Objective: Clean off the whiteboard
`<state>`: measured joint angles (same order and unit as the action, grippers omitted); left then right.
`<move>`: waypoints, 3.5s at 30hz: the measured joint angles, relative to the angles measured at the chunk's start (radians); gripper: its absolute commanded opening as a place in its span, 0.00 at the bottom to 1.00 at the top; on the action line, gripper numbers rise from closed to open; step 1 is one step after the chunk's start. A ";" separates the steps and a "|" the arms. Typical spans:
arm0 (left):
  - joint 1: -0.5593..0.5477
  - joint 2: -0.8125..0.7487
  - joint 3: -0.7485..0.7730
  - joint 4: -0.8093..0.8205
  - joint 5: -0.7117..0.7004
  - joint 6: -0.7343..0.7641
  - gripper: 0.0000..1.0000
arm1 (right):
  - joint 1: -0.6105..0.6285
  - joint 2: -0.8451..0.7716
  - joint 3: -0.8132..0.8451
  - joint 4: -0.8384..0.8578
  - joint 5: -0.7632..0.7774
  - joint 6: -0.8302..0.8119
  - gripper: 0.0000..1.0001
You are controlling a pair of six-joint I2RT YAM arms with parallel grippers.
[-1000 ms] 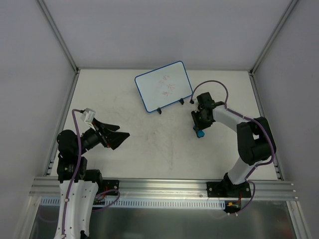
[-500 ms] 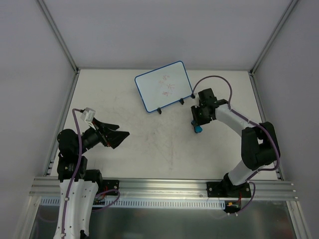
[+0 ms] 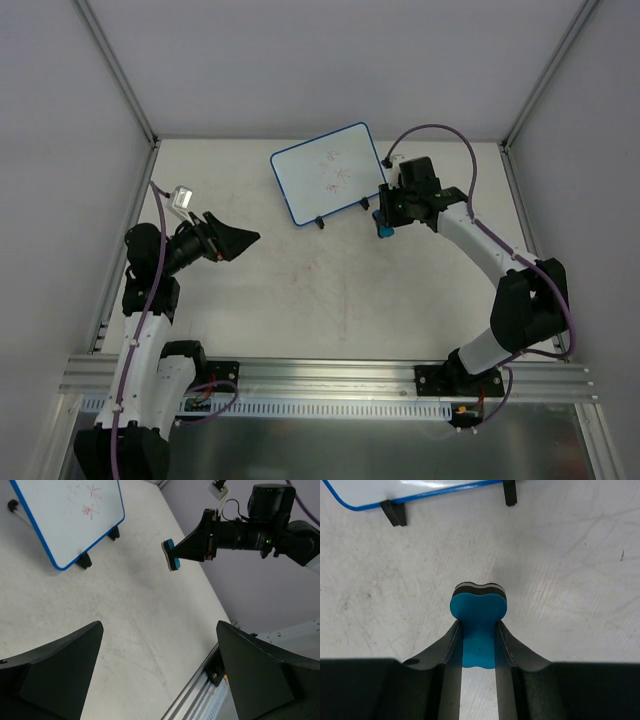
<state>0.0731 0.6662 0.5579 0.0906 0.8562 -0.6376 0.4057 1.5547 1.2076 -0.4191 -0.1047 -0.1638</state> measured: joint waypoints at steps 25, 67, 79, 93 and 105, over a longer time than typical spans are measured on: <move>0.000 0.709 0.303 0.606 -0.161 -0.079 0.99 | 0.032 0.110 0.266 0.071 -0.009 0.008 0.00; -0.018 1.324 0.619 0.757 -0.126 -0.140 0.92 | 0.115 0.391 0.512 0.274 0.163 0.024 0.00; -0.082 1.432 0.689 0.855 -0.077 -0.208 0.90 | 0.117 0.391 0.470 0.340 0.142 0.030 0.00; -0.107 1.452 0.674 1.006 -0.048 -0.287 0.72 | 0.122 0.391 0.469 0.344 0.130 0.033 0.00; -0.127 1.482 0.682 0.995 -0.046 -0.285 0.50 | 0.122 0.391 0.469 0.347 0.127 0.033 0.00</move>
<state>-0.0536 2.1483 1.2404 1.0859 0.8104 -0.9226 0.5282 1.9461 1.6764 -0.0719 0.0223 -0.1307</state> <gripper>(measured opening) 0.532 0.287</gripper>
